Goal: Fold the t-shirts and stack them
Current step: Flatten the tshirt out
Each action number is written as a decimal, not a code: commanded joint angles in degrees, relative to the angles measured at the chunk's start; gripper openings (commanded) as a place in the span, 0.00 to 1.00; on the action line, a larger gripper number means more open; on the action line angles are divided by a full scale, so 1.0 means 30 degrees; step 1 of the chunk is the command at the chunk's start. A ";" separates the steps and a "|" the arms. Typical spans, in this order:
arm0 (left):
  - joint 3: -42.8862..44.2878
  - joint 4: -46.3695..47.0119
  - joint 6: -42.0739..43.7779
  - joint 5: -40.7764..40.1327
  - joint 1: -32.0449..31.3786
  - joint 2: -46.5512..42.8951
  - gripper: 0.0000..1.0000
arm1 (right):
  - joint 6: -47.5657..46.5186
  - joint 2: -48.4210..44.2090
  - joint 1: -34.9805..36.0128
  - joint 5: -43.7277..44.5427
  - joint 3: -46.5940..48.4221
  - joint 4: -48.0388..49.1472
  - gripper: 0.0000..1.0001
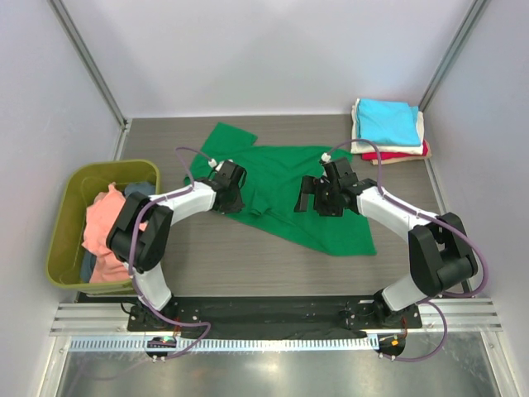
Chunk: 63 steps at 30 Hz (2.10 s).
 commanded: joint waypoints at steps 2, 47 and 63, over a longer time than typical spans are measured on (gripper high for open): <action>0.0427 -0.0554 0.0057 -0.0231 0.0054 -0.2196 0.00 | -0.0087 -0.0237 0.0045 0.0115 0.0494 0.0421 0.97; -0.9151 -1.2193 -0.8001 0.4456 -0.0181 -2.5587 0.00 | 1.2391 -1.2895 -0.0190 1.1686 -0.9790 -0.4874 0.89; -0.7307 -0.5864 -0.3667 0.3956 -0.0181 -1.8056 0.01 | 1.3797 -0.9761 0.0133 1.1486 -0.8968 -0.7402 0.92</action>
